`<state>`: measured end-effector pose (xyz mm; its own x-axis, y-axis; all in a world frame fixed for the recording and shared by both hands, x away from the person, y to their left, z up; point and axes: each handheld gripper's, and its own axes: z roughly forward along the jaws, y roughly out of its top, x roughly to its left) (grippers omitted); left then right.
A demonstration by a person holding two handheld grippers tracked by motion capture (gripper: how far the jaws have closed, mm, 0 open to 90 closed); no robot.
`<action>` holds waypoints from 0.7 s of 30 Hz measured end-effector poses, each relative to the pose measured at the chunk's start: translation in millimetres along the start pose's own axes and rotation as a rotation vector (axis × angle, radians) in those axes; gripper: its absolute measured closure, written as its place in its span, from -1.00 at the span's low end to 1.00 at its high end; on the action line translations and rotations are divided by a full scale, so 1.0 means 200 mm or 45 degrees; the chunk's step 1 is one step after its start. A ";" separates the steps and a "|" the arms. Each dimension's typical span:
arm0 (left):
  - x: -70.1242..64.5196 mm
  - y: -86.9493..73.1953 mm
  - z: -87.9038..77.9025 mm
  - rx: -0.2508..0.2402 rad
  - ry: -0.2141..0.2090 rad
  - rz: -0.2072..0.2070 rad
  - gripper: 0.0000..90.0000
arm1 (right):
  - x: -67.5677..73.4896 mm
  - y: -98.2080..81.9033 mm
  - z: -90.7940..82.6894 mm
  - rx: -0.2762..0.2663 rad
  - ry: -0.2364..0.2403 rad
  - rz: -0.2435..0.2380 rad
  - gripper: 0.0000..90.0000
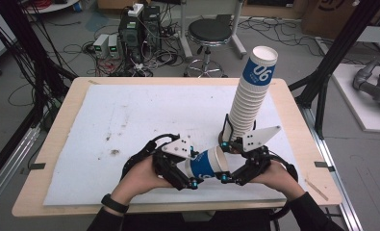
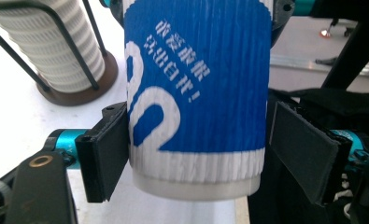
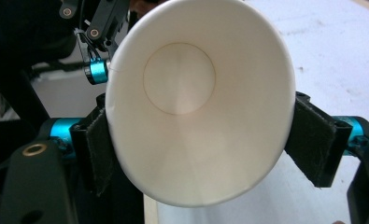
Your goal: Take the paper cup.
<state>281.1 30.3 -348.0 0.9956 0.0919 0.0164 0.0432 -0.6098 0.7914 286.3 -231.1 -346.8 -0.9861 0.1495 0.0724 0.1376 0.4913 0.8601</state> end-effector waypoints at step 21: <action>0.04 -0.04 -0.08 -0.352 -0.032 -0.008 -0.33 | -0.02 0.01 -0.09 -0.249 0.037 0.105 -0.71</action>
<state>287.2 48.6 -343.7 0.9973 0.0732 -0.0012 0.0284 -0.3711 0.9282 288.9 -245.5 -336.9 -0.9750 0.1557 0.1586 0.1998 0.3019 0.9322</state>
